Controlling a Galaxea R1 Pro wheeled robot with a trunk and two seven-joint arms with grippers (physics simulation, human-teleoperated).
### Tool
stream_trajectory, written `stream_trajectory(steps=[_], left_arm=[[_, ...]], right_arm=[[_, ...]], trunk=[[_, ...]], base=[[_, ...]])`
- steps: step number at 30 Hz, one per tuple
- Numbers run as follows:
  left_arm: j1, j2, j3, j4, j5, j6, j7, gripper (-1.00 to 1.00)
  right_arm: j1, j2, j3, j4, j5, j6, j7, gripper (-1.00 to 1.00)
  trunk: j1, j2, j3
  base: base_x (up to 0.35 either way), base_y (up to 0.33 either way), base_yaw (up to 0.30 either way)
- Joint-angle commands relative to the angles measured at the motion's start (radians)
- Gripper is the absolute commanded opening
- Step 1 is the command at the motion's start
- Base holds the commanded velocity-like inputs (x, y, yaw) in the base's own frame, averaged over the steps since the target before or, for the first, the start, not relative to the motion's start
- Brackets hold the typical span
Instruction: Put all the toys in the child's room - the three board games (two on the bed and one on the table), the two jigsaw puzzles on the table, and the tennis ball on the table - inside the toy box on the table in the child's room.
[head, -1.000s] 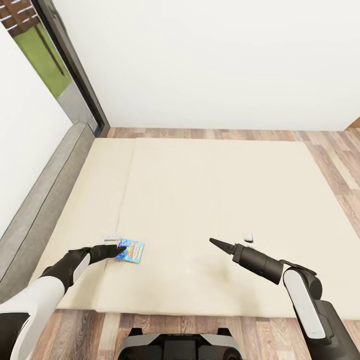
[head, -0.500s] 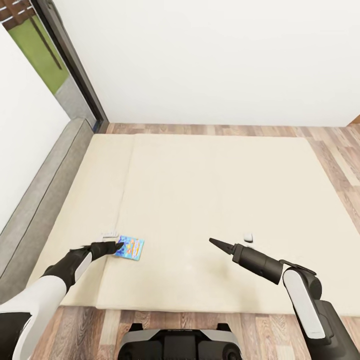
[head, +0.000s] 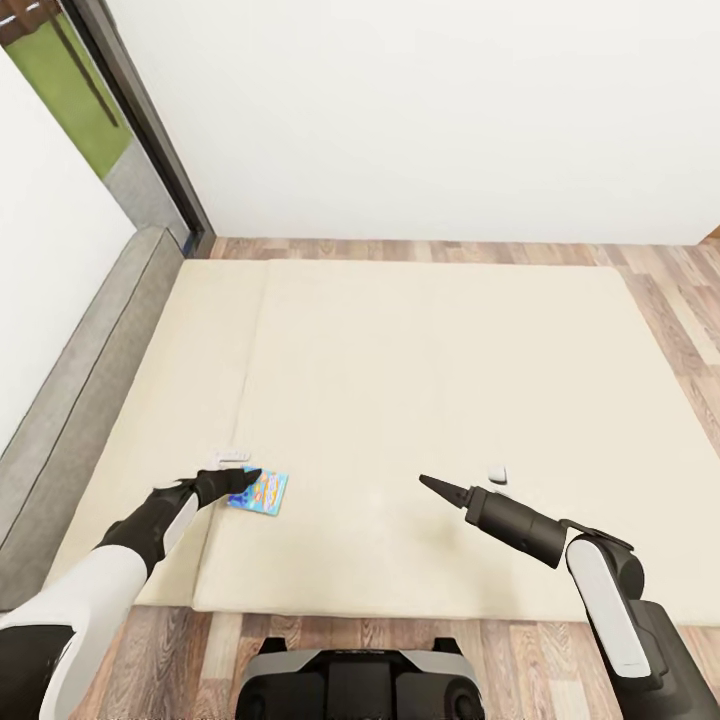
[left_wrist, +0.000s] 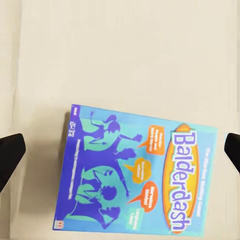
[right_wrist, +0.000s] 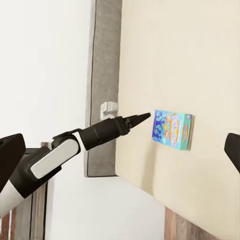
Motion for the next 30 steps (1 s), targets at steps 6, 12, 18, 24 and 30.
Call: stream_trajectory(steps=[6, 12, 18, 24, 30], left_arm=[[-0.001, -0.004, -0.005, -0.001, 0.008, 0.005, 0.0, 1.0], [-0.001, -0.005, -0.005, -0.001, 0.006, 0.005, 0.0, 1.0], [0.0, -0.005, -0.007, 0.0, 0.004, 0.004, 0.0, 1.0], [0.0, -0.005, -0.007, 0.001, 0.004, 0.004, 0.0, 1.0], [0.0, -0.005, -0.007, 0.001, 0.004, 0.002, 0.0, 1.0]], right_arm=[[-0.001, 0.0, -0.001, 0.0, -0.002, 0.005, 0.003, 1.0], [-0.001, 0.0, -0.001, 0.0, -0.005, 0.004, 0.003, 1.0], [-0.001, 0.001, -0.001, 0.0, -0.002, 0.004, 0.003, 1.0], [-0.001, 0.001, -0.001, 0.0, -0.002, 0.004, 0.003, 1.0], [-0.001, 0.001, -0.001, 0.0, -0.002, 0.005, 0.004, 1.0]], trunk=[[0.0, -0.002, -0.006], [0.0, -0.002, -0.007], [0.0, -0.002, -0.01], [0.0, -0.002, -0.016], [0.0, -0.002, -0.023]], base=[[0.0, 0.0, 0.0], [0.0, 0.0, 0.0], [0.0, 0.0, 0.0], [0.0, 0.0, 0.0], [0.0, 0.0, 0.0]])
